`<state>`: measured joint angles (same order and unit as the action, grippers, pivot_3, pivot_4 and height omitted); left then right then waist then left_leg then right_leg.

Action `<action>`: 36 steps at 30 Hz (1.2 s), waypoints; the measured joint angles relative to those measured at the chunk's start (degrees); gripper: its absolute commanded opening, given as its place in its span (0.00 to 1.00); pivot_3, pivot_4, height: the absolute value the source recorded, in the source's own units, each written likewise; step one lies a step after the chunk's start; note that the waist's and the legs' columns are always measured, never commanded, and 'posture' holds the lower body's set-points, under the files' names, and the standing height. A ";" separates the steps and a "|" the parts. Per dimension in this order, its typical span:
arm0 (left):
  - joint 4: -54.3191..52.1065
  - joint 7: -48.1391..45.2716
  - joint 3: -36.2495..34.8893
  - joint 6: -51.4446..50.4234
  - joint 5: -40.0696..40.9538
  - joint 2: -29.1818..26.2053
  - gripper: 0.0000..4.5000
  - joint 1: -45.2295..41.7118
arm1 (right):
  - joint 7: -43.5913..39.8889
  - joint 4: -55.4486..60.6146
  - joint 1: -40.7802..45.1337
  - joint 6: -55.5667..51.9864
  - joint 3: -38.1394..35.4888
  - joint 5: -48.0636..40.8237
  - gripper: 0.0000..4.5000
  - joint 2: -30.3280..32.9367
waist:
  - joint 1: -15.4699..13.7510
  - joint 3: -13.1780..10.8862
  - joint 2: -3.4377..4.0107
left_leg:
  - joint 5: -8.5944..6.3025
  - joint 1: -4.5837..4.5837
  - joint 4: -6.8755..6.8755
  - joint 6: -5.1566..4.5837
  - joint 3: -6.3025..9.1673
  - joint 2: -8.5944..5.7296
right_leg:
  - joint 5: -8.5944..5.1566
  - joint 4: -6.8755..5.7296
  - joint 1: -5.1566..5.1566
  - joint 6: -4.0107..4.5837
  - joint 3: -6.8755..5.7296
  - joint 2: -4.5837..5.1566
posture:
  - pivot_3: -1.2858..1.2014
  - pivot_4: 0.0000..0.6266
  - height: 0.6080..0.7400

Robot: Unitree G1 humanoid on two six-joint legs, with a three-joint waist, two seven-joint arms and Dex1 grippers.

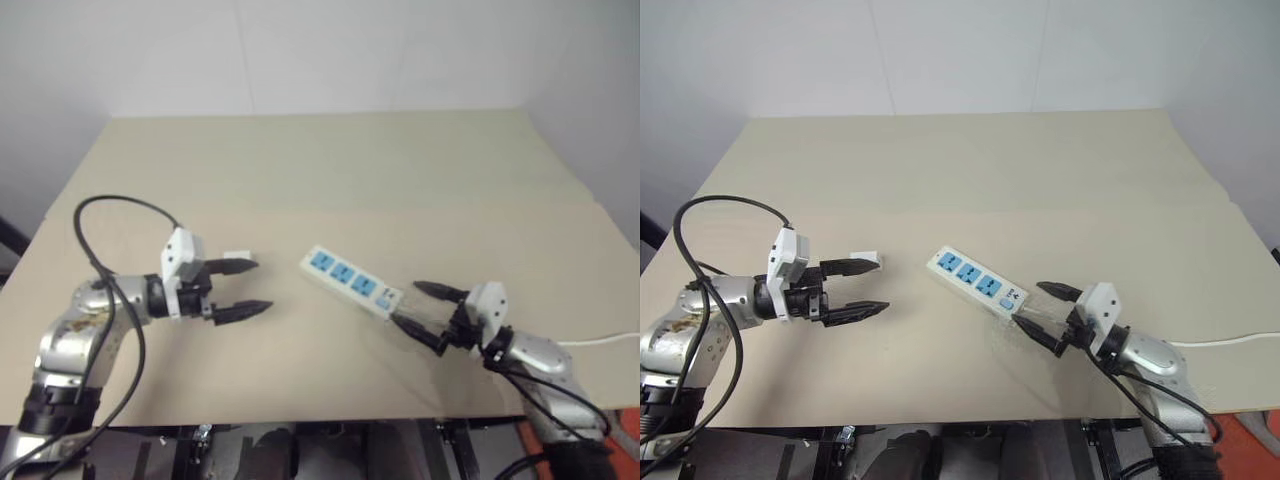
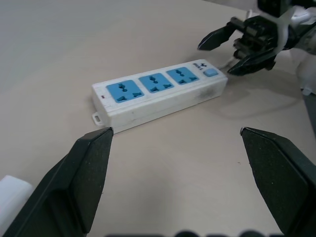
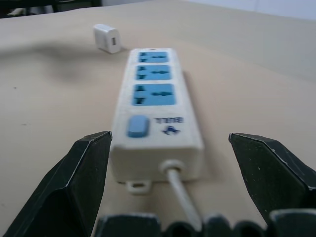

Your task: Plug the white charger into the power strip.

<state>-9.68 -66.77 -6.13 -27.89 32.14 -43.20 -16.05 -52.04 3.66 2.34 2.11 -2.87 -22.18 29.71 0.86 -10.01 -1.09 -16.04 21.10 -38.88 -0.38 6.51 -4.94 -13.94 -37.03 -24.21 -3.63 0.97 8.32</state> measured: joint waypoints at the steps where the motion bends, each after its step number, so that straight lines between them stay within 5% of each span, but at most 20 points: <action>1: 0.25 0.04 0.00 0.07 -0.04 0.00 1.00 -0.24 | 0.22 0.00 0.11 0.01 0.19 0.30 0.99 -0.23 | 0.00 0.00 0.00 | 0.00 0.00 0.00 0.00 0.00 0.00 | 0.00 0.00 0.00 0.00 0.00 0.00 | 0.52 0.24 1.00; 22: 1.66 1.07 0.34 4.06 -1.83 0.89 1.00 -1.07 | -0.17 -9.26 5.91 3.52 4.31 5.45 0.99 -5.56 | 0.37 0.05 -0.05 | 0.02 -0.03 -0.02 0.04 -0.04 -0.01 | 0.03 -0.03 -0.01 -0.03 0.02 -0.02 | 0.52 0.24 1.00; 27: 1.60 1.45 0.34 4.15 -2.53 0.89 1.00 0.19 | -0.65 -9.56 6.05 3.52 4.36 5.32 0.76 -5.58 | 0.43 0.12 -0.10 | 0.02 -0.04 -0.02 0.03 -0.05 -0.01 | 0.03 -0.03 0.00 -0.03 0.02 -0.02 | 0.52 0.24 1.00; 36: 1.31 2.40 0.34 4.14 -2.85 0.82 1.00 1.48 | -6.65 -9.21 4.52 5.94 4.67 4.30 0.76 -3.07 | 0.17 0.15 -0.15 | 0.01 -0.03 -0.02 0.02 -0.05 0.00 | 0.03 -0.01 0.00 -0.03 0.02 -0.01 | 0.52 0.24 1.00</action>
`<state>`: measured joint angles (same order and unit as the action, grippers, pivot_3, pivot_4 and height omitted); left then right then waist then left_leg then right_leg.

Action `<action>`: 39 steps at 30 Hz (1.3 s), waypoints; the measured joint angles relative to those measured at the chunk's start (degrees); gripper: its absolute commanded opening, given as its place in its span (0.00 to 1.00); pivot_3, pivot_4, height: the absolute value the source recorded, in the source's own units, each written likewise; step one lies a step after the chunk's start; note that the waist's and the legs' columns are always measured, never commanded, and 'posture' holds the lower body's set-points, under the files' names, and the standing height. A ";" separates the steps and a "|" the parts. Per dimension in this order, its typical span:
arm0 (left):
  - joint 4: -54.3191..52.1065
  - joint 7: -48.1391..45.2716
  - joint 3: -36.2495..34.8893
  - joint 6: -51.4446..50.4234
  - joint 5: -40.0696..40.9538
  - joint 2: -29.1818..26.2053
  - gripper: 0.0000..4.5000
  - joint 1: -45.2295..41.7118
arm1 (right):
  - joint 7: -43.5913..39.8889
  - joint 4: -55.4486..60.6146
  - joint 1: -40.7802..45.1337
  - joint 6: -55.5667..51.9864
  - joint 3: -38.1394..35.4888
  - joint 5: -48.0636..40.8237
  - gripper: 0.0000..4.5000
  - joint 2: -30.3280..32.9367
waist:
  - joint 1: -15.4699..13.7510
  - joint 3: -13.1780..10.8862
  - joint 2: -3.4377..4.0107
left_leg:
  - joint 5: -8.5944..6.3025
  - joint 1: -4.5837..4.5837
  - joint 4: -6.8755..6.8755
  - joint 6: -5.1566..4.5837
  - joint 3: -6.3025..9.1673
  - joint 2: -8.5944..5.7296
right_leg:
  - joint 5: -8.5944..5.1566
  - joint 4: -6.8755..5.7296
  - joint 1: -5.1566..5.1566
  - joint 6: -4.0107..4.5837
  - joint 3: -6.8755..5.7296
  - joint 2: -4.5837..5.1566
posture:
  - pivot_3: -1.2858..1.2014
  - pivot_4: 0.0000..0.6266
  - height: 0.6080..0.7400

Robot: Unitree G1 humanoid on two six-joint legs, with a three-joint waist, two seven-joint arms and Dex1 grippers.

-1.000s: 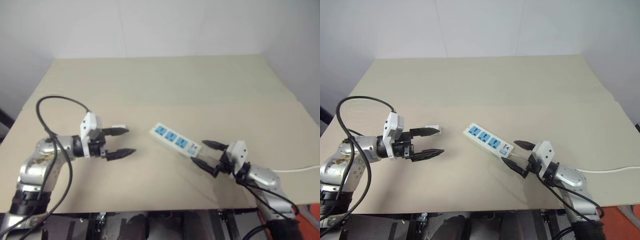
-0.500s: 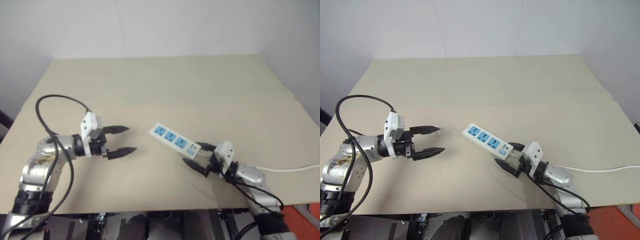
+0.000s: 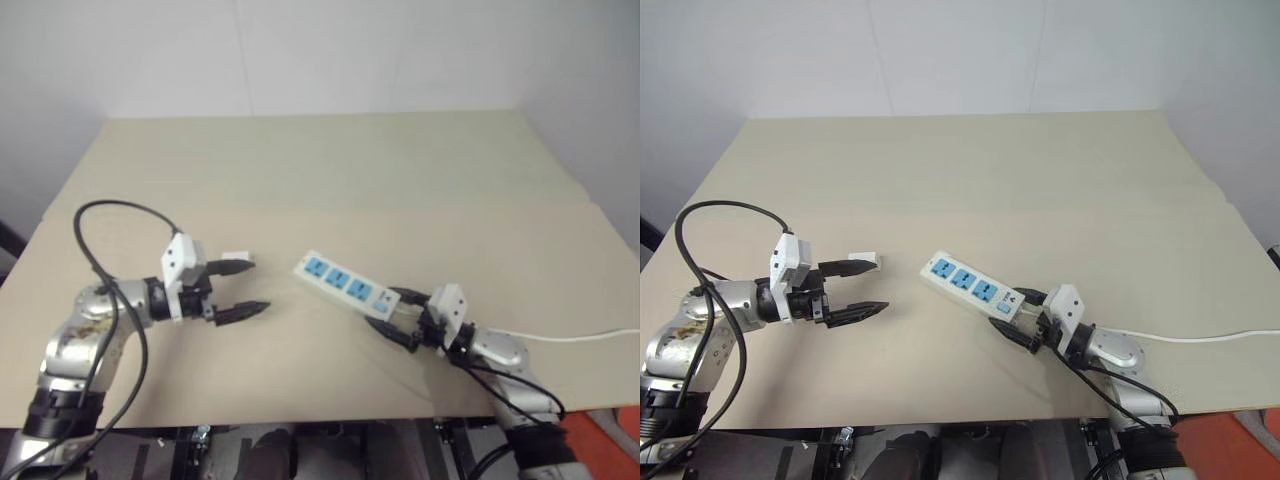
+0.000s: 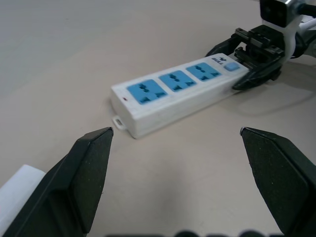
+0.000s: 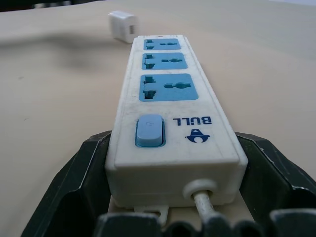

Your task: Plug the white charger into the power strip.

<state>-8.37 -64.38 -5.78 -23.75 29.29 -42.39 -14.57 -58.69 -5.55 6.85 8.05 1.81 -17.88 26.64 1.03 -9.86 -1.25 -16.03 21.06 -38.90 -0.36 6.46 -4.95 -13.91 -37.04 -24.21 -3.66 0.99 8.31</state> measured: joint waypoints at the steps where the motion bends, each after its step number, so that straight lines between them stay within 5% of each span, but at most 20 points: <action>1: 0.01 -0.01 -0.01 0.00 0.00 -0.17 1.00 -0.04 | -1.98 0.00 -0.37 0.43 0.10 -0.71 0.76 0.85 | -0.01 0.00 0.00 | -0.01 0.00 0.00 -0.01 0.00 0.00 | 0.00 0.01 0.00 0.00 0.00 0.00 | 0.52 0.24 1.00; 11: -1.08 7.75 2.84 -1.19 -9.03 -3.45 1.00 -4.43 | -20.25 -6.22 6.97 4.08 3.40 -3.53 0.76 2.80 | 0.46 0.00 -0.02 | -0.01 0.00 -0.02 -0.02 -0.03 -0.02 | 0.04 -0.01 -0.01 0.00 -0.01 -0.05 | 0.52 0.24 1.00; 25: 11.76 -3.25 19.45 -19.02 -14.98 -12.09 1.00 -33.42 | -25.05 -21.00 17.86 13.31 9.34 2.07 0.76 -5.41 | 1.86 0.11 -0.22 | 0.13 -0.04 -0.10 0.23 -0.04 0.09 | 0.08 -0.11 -0.01 -0.01 0.00 -0.26 | 0.52 0.24 1.00; 33: 35.01 -21.96 36.70 -7.43 -30.02 -8.99 1.00 -53.48 | -24.96 -21.85 18.81 13.38 10.01 2.60 0.76 -5.84 | 2.48 0.15 -0.28 | 0.14 -0.04 -0.17 0.24 -0.08 0.15 | 0.08 -0.12 0.02 -0.02 0.00 -0.37 | 0.52 0.24 1.00; 39: 53.11 -23.91 43.12 5.05 -41.28 -0.52 1.00 -59.56 | -24.21 -21.44 18.72 13.21 10.15 3.05 0.76 -6.32 | 2.96 0.16 -0.30 | 0.14 0.00 -0.22 0.23 -0.11 0.33 | 0.10 -0.12 0.00 -0.01 0.00 -0.55 | 0.52 0.24 1.00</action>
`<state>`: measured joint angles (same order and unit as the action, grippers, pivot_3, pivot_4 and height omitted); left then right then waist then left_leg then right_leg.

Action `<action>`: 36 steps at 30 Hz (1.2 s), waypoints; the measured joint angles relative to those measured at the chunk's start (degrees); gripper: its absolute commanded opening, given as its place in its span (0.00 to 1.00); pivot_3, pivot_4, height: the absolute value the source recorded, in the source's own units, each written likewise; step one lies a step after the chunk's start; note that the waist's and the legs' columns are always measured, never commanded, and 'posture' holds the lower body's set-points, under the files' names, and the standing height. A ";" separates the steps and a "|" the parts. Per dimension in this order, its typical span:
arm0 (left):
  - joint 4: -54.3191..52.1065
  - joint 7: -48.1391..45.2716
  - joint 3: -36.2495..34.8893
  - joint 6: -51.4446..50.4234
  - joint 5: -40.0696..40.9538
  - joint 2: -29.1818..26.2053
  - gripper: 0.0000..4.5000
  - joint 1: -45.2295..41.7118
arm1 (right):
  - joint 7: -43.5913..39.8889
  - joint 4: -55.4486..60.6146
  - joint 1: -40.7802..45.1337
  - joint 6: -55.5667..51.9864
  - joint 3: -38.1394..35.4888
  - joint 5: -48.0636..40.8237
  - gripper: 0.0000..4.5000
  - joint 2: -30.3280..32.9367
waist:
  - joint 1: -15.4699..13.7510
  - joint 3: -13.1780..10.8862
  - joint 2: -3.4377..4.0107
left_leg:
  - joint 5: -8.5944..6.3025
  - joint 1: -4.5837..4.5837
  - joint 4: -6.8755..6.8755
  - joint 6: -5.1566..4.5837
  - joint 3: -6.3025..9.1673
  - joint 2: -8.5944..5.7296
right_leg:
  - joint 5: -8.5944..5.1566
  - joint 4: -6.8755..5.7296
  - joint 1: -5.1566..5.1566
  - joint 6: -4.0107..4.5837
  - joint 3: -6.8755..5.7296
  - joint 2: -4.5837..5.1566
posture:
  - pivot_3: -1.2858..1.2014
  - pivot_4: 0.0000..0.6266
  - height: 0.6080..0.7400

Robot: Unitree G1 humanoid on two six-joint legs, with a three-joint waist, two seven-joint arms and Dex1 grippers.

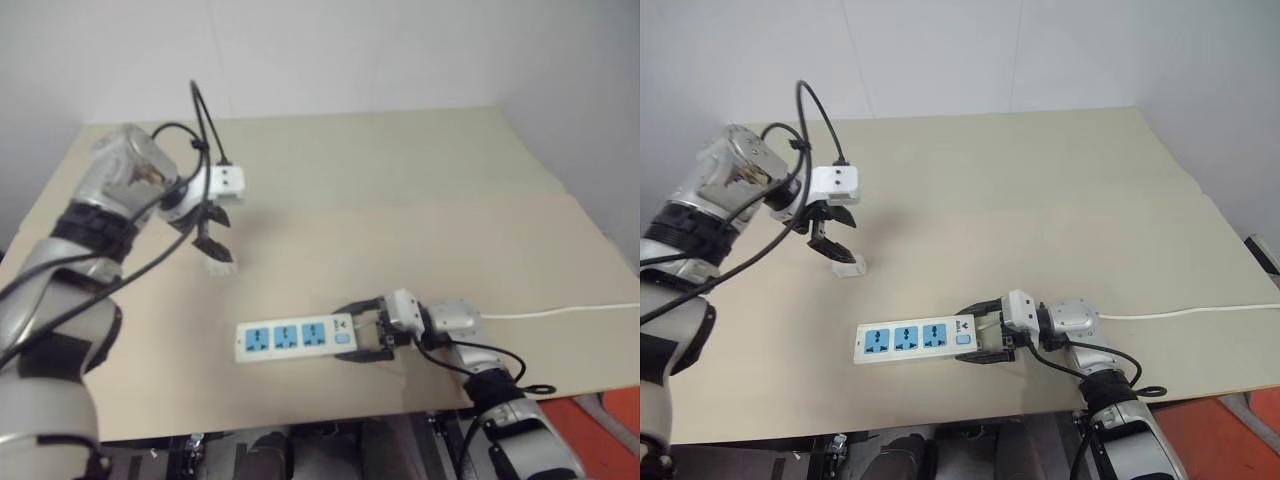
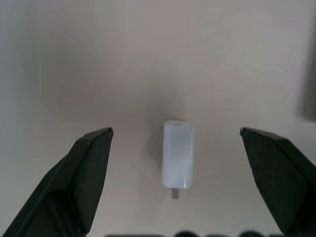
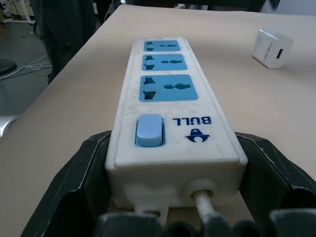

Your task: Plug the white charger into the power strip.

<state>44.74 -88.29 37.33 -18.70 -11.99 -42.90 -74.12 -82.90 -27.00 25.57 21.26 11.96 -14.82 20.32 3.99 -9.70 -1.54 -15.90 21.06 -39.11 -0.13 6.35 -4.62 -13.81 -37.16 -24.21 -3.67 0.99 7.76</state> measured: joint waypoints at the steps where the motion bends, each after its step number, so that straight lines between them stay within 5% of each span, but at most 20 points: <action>1: 2.27 -0.09 0.52 1.88 -1.44 1.03 1.00 -0.57 | 0.27 0.10 -0.04 -0.02 0.03 0.02 0.76 -0.04 | 0.05 0.00 0.00 | 0.00 0.01 0.00 0.00 -0.02 0.07 | 0.05 -0.02 0.00 0.01 0.01 -0.07 | 0.52 0.24 1.00; 9: 17.81 -0.04 1.12 12.66 -7.66 9.47 1.00 -4.66 | 2.68 2.17 -1.53 -0.49 0.10 0.25 0.76 0.16 | 0.02 0.01 -0.02 | -0.08 0.06 -0.06 -0.13 -0.10 0.25 | 0.17 -0.02 0.00 0.00 0.00 -0.24 | 0.52 0.24 1.00; 29: 23.76 2.15 -0.51 15.87 -15.02 13.29 1.00 -4.71 | 7.03 9.02 -4.31 -5.81 1.07 0.56 0.76 2.18 | -0.06 0.00 -0.03 | -0.10 0.11 -0.09 -0.17 -0.13 0.27 | 0.17 -0.04 -0.05 0.00 0.00 -0.26 | 0.52 0.24 1.00; 36: 23.93 2.34 -0.50 16.44 -16.33 13.70 0.52 -3.44 | 7.77 10.73 -4.70 -7.87 1.46 0.57 0.76 2.85 | -0.10 0.00 -0.03 | -0.10 0.12 -0.09 -0.16 -0.13 0.26 | 0.17 -0.04 -0.05 0.00 0.00 -0.26 | 0.52 0.24 1.00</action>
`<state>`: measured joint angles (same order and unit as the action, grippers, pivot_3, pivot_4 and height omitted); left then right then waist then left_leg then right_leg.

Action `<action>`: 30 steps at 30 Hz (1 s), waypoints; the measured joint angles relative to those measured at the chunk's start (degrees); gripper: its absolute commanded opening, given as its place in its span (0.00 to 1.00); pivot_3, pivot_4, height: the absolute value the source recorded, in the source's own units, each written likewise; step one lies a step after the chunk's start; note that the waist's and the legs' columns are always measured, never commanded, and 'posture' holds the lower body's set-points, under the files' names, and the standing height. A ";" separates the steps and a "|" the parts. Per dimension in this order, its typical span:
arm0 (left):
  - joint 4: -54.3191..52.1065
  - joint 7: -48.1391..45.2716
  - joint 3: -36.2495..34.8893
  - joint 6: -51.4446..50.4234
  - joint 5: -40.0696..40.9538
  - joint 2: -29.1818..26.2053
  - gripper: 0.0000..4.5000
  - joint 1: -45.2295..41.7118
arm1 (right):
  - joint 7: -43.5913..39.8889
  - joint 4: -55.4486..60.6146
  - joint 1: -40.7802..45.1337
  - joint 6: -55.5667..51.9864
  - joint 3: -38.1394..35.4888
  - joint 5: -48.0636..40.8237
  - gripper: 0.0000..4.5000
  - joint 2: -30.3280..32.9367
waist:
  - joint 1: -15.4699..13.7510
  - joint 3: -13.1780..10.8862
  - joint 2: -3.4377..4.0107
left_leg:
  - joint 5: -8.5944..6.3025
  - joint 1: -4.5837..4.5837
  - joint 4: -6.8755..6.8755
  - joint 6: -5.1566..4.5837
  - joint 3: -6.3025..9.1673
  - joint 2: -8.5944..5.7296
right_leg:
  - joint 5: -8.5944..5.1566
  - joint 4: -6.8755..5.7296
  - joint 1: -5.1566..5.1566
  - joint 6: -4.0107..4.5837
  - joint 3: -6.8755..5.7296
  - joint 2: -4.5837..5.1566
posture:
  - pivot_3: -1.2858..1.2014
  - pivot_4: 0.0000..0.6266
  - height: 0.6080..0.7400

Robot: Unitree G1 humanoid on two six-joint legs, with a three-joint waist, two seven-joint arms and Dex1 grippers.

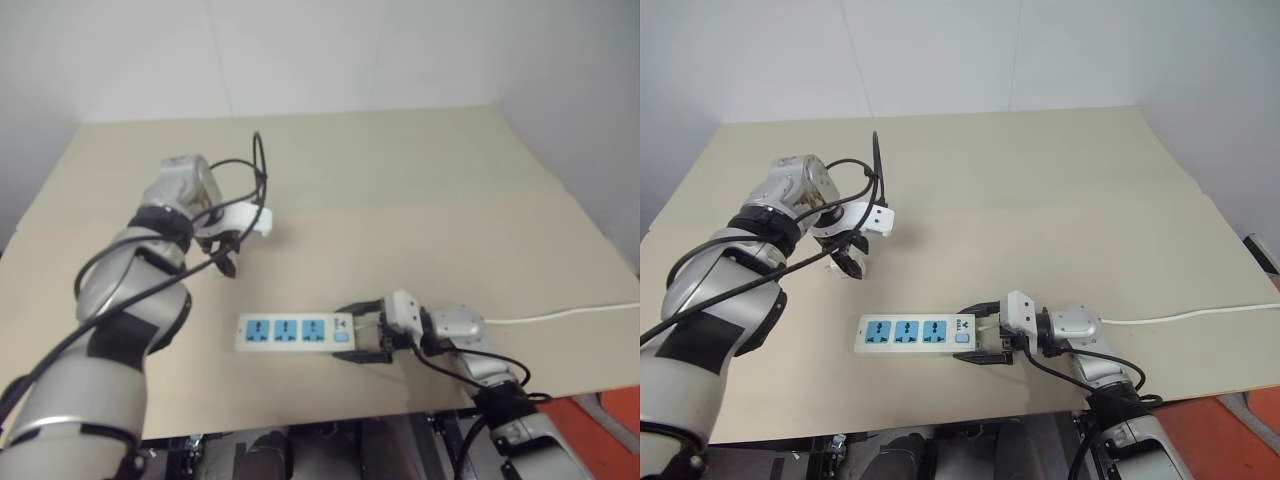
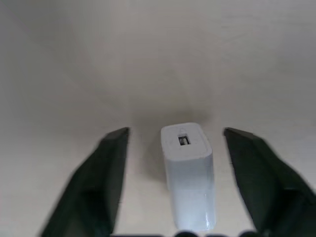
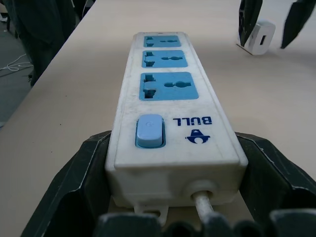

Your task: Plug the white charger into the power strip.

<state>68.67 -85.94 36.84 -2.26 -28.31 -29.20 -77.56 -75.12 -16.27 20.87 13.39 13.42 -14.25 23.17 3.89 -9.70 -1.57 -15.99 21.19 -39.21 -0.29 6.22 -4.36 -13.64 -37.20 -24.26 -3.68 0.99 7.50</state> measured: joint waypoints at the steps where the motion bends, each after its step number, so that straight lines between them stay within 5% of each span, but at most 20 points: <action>1: 0.18 -0.03 0.00 0.01 -0.08 0.26 0.45 0.26 | 0.06 0.11 -0.02 -0.12 0.01 0.00 0.76 0.06 | -0.02 0.00 0.00 | 0.00 0.01 -0.01 0.00 0.00 0.00 | 0.00 0.00 0.00 0.00 0.00 0.00 | 0.52 0.24 1.00; 4: 0.27 0.36 -0.20 0.43 -0.66 0.51 0.23 0.57 | 0.26 0.50 -0.18 -0.37 0.12 0.02 0.76 0.17 | 0.00 0.00 0.00 | 0.00 0.00 -0.02 -0.01 -0.01 0.00 | 0.00 0.00 0.00 0.00 0.00 0.00 | 0.52 0.24 1.00; 17: -5.52 -2.19 -7.83 0.62 4.12 -3.09 0.23 -0.41 | 0.21 1.02 -0.20 -1.23 0.17 -0.10 0.76 0.43 | 0.03 -0.01 -0.01 | 0.00 0.14 -0.09 0.00 0.01 0.02 | 0.00 -0.01 -0.11 0.00 0.00 0.00 | 0.52 0.24 1.00; 23: -24.68 -6.06 -16.70 -9.68 22.76 -11.49 0.23 1.56 | 0.07 1.14 -0.64 -1.23 0.25 -0.41 0.76 0.57 | 0.07 0.01 0.03 | -0.02 0.09 -0.10 -0.01 0.05 0.15 | 0.00 -0.05 -0.08 0.00 0.02 0.00 | 0.52 0.24 1.00; 30: -53.98 -4.01 -33.46 -27.54 46.36 -9.84 0.23 29.52 | -0.86 1.16 -0.84 -1.26 0.57 -0.60 0.76 0.49 | 0.26 0.07 0.12 | -0.10 -0.01 -0.36 0.06 0.07 0.21 | 0.01 -0.42 -0.18 0.02 0.18 -0.05 | 0.52 0.24 1.00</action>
<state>14.69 -89.96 3.38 -29.80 18.05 -39.04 -48.04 -75.98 -15.11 20.03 12.13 13.99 -14.85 23.66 4.15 -9.62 -1.45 -16.09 21.17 -39.56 -0.23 6.29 -4.15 -13.62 -37.62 -24.44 -3.66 1.17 7.45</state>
